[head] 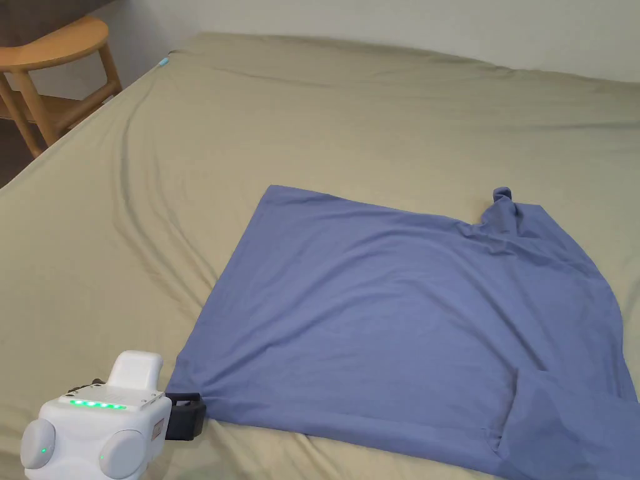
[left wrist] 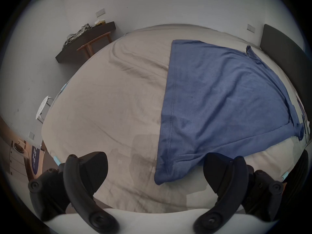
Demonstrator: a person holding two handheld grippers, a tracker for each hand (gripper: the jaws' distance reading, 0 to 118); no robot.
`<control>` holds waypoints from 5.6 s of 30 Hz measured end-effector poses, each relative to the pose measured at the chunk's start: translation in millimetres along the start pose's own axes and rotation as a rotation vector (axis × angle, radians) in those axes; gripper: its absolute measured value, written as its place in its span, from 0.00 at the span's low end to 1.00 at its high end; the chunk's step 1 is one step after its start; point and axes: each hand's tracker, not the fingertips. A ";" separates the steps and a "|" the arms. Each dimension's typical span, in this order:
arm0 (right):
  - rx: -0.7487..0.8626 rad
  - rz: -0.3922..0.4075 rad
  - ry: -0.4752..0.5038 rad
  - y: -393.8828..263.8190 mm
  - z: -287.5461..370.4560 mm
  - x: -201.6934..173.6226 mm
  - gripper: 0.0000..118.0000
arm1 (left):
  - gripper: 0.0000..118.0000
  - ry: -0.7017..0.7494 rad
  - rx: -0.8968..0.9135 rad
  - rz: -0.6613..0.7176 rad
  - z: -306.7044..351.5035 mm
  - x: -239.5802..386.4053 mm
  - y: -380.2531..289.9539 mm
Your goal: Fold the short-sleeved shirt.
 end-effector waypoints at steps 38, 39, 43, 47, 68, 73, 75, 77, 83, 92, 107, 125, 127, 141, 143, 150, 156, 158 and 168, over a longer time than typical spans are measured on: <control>-0.728 -0.288 0.011 -201.8 -110.7 54.5 0.87 | 0.03 -0.103 0.118 0.040 66.5 23.1 13.3; -0.731 -0.294 0.017 -199.8 -110.6 51.6 0.79 | 0.03 -0.099 0.112 0.037 66.0 23.7 13.5; -0.701 -0.295 0.104 -199.2 -112.4 47.8 0.21 | 0.03 -0.089 0.094 0.031 61.4 24.8 13.6; -0.644 -0.191 0.104 -193.8 -105.6 37.3 0.10 | 0.03 -0.090 0.091 0.041 59.1 23.6 12.5; -0.580 -0.436 0.114 -84.5 -184.2 73.3 0.09 | 0.03 -0.153 0.213 0.163 1.6 27.2 128.9; -0.646 -0.421 0.098 -94.5 -236.7 65.6 0.09 | 0.03 -0.128 0.130 0.114 -46.4 39.7 147.0; -0.682 -0.419 0.086 -102.1 -253.3 64.7 0.09 | 0.03 -0.121 0.112 0.094 -62.0 44.6 151.6; -0.702 -0.419 0.078 -107.0 -266.0 61.6 0.09 | 0.03 -0.110 0.095 0.074 -74.7 49.9 156.9; -0.681 -0.382 0.061 -117.3 -279.4 57.3 0.10 | 0.03 -0.126 0.025 0.031 -105.6 59.6 160.6; -0.327 -0.421 -0.046 -77.3 -242.5 76.2 0.88 | 0.83 -0.191 0.202 0.120 -51.3 44.9 183.5; 0.088 -0.061 0.102 23.1 -97.9 -3.5 0.00 | 0.04 -0.169 0.716 0.076 132.1 85.1 155.9; -0.071 -0.013 0.094 -26.1 -95.2 11.6 0.00 | 0.04 -0.165 0.231 0.110 -5.2 39.1 105.9; -0.096 -0.030 0.089 -28.8 -98.2 14.6 0.00 | 0.42 -0.118 0.190 0.084 -24.3 41.0 107.3; -0.198 -0.061 0.027 -43.3 -108.5 27.5 0.00 | 0.72 -0.054 0.005 0.048 -95.9 64.2 117.5; -0.206 -0.072 0.028 -44.6 -109.8 29.0 0.00 | 0.51 -0.080 0.008 0.014 -88.8 67.4 118.8; -0.310 -0.105 -0.019 -57.3 -133.6 42.3 0.00 | 0.03 -0.040 0.105 -0.059 -55.9 74.3 124.6; -0.508 -0.161 -0.023 -89.9 -183.4 69.4 0.60 | 0.03 -0.046 0.208 -0.078 -15.9 75.9 124.4; -0.618 -0.198 0.000 -104.9 -206.9 76.3 1.00 | 0.03 -0.053 0.221 -0.078 -5.9 76.4 123.7; -0.779 -0.268 -0.023 -151.2 -262.8 78.9 0.88 | 0.03 -0.048 0.150 -0.062 -22.4 73.6 111.3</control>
